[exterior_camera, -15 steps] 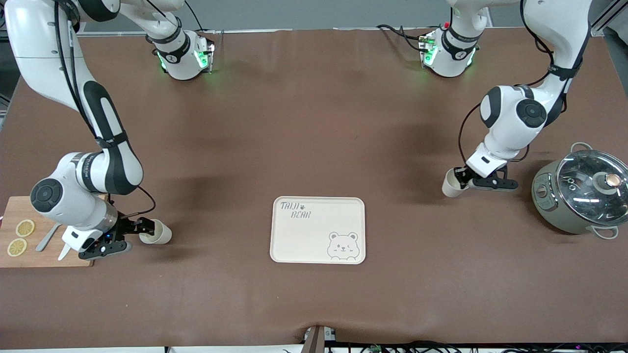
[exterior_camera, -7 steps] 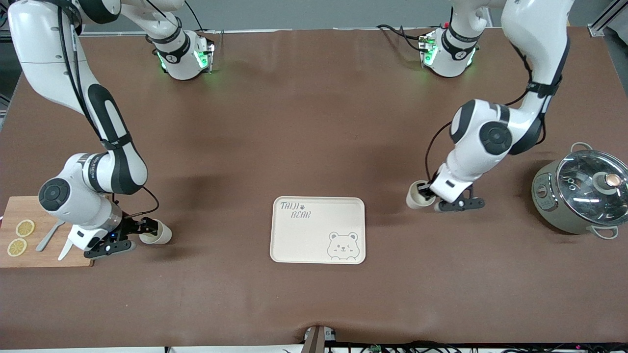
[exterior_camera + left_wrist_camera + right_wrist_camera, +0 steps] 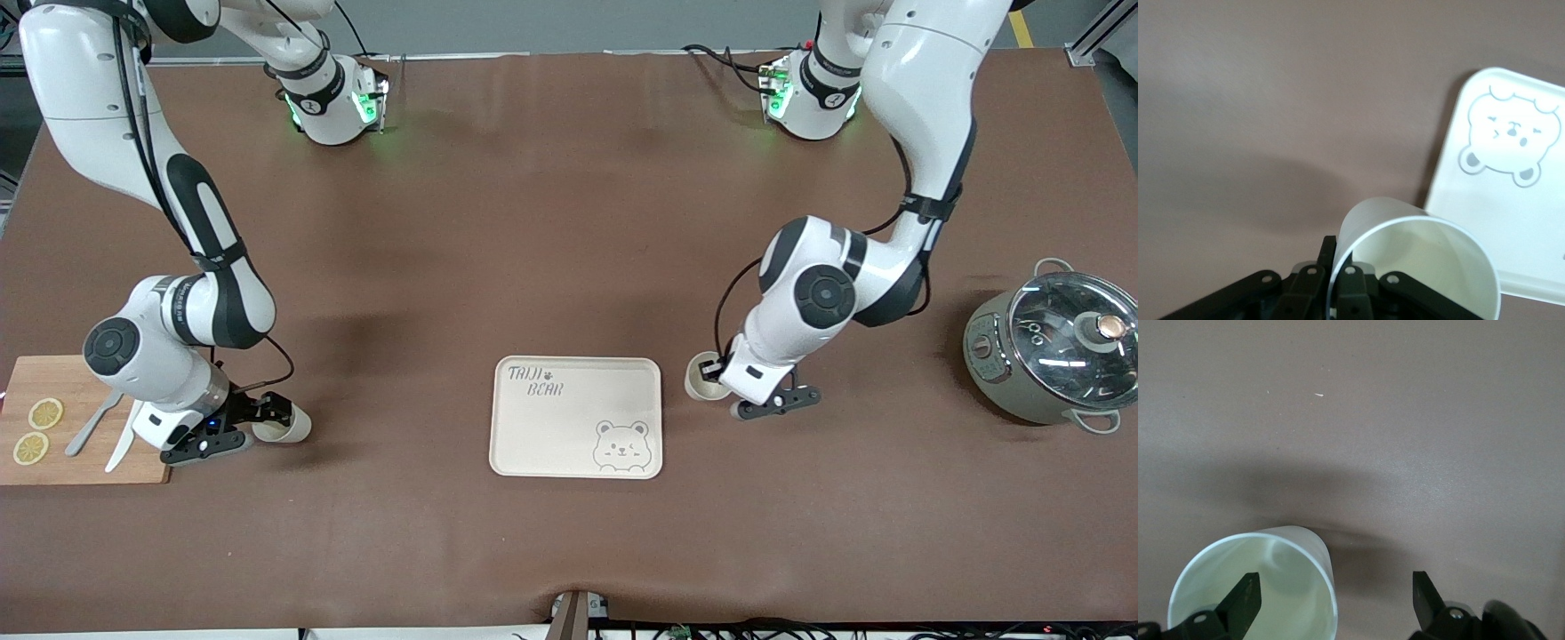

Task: Place white IKEA cup upright on tray with both arms
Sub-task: 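Carry the cup with the left gripper and set it upright on the tray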

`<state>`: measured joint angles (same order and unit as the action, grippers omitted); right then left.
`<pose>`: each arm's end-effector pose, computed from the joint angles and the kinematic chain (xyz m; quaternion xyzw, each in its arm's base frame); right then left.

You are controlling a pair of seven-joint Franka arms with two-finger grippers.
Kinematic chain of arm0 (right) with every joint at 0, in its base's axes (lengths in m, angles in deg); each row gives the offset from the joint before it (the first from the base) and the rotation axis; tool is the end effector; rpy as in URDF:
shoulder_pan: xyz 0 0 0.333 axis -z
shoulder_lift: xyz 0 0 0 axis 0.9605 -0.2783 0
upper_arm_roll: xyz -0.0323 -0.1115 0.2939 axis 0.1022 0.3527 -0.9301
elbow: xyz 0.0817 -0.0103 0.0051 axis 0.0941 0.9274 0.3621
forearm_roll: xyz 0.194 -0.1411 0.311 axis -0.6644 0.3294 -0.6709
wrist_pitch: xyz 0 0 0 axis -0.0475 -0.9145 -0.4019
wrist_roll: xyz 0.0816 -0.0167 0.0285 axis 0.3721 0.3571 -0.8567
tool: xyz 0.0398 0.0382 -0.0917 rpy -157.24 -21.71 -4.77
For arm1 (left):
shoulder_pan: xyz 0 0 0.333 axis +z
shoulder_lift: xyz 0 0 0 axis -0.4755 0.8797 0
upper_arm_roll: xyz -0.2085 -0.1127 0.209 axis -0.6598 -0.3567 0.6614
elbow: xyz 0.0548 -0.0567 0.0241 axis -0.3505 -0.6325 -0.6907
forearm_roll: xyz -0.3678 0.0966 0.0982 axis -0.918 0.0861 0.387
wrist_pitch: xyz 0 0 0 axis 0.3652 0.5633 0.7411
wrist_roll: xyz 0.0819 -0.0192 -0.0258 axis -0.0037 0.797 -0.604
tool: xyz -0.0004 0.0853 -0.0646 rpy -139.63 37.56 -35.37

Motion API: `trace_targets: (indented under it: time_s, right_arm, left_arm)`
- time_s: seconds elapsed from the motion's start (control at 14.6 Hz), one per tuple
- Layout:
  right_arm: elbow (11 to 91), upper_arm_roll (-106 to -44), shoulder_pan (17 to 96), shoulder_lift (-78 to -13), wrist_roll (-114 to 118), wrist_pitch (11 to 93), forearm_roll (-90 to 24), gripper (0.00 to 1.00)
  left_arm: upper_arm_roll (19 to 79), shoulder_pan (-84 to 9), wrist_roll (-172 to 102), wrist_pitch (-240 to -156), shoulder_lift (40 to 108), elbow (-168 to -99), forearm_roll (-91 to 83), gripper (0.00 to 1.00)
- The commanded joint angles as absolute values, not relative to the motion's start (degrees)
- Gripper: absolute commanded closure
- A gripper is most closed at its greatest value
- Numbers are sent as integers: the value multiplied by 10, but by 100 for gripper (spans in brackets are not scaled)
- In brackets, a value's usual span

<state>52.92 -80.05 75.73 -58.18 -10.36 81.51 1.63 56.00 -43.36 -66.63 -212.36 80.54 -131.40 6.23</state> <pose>0.6769 -0.0258 0.2169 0.9905 0.1192 0.0683 0.0024 0.6156 -0.2846 0.2790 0.9922 0.1153 -0.0025 0.0483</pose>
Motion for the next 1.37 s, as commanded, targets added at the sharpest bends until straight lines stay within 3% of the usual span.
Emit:
trace_targets:
  time_s: [0.0,0.21,0.55,0.89,0.96,1.3]
  right_arm:
    - [537,-803,758,-578,-110,822,17,0]
    - [536,-803,754,-577,-111,818,17,3]
    - [534,-803,752,-577,-114,817,18,58]
    - [531,-803,751,-577,-120,817,18,96]
    - [531,-803,751,-577,-120,817,19,100]
    - [528,-803,751,-576,-120,816,19,100]
  left_arm:
    - [563,-461,-716,-2111,816,-1295,76,100]
    - [563,-483,-758,-2114,833,-1275,76,100]
    - [569,-510,-796,-2116,885,-1225,77,100]
    - [568,-519,-828,-2142,906,-1224,107,100]
    - [568,-520,-838,-2155,908,-1225,113,100]
    - [568,-530,-853,-2163,912,-1224,116,100]
